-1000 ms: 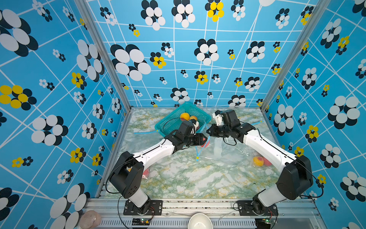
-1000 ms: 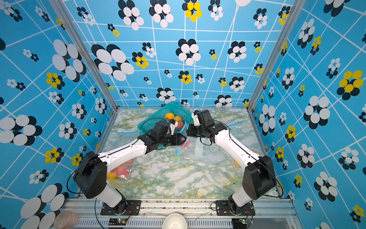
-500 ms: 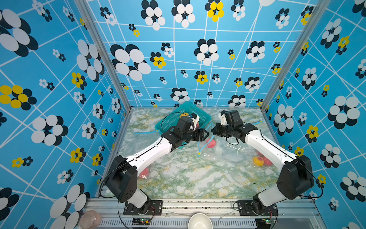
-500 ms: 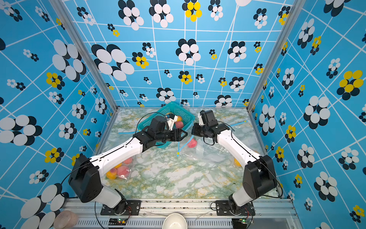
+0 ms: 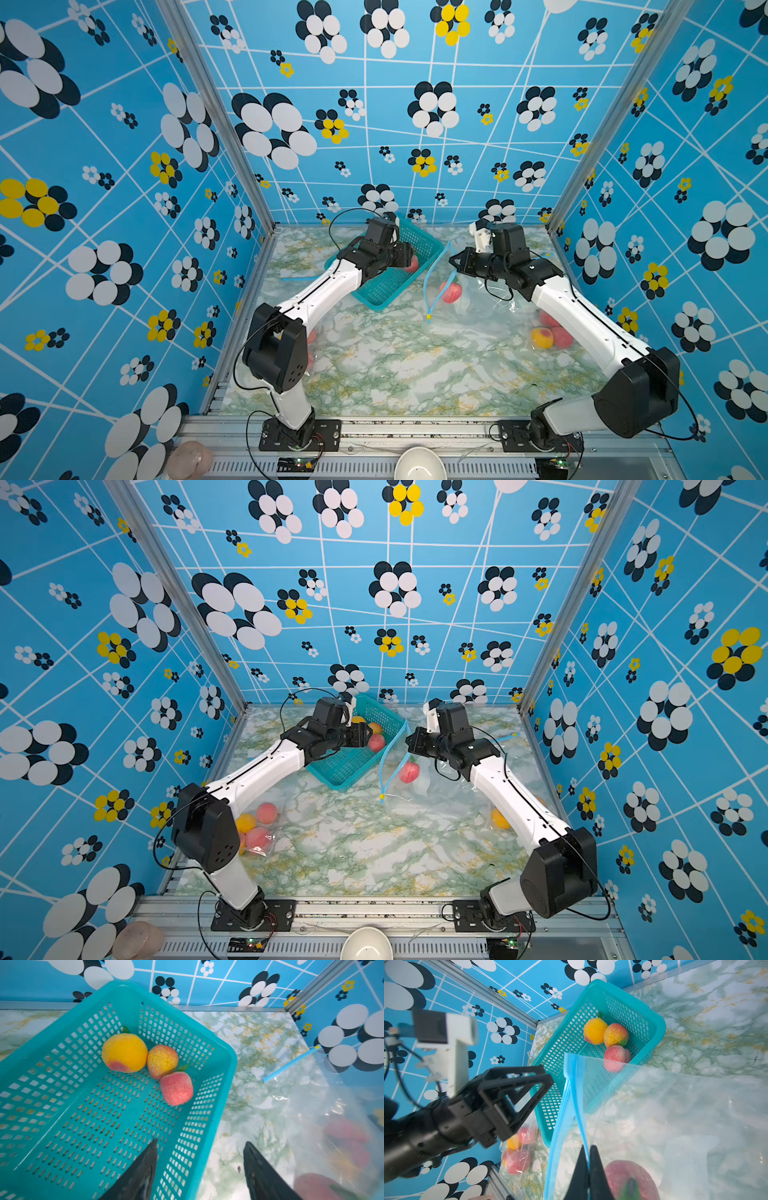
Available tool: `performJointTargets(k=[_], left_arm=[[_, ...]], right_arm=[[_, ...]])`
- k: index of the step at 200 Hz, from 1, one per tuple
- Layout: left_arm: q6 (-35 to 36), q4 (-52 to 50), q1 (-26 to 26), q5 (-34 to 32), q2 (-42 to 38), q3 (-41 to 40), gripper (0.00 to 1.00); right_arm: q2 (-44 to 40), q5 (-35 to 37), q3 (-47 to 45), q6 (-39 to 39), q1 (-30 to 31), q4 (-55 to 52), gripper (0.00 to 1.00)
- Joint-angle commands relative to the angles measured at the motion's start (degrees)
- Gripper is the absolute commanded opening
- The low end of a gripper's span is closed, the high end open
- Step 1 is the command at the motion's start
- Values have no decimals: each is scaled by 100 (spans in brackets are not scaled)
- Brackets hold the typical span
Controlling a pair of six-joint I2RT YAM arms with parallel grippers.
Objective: Place the peach in a zip-top bag and seal the zipper
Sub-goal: Pick up the peach from the basket.
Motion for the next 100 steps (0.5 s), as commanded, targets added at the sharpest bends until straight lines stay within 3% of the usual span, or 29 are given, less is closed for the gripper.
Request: performJointTargets(k=[1, 38, 100], left_arm=[[-101, -210, 179, 204, 677, 394, 68], [-530, -184, 271, 628, 1812, 1324, 69], [-1230, 98, 355, 659, 2595, 1714, 74]], right_arm=[[-58, -27, -452, 39, -17, 5, 0], [-196, -218, -598, 186, -15, 247, 0], [-161, -290, -748, 200, -11, 332, 0]])
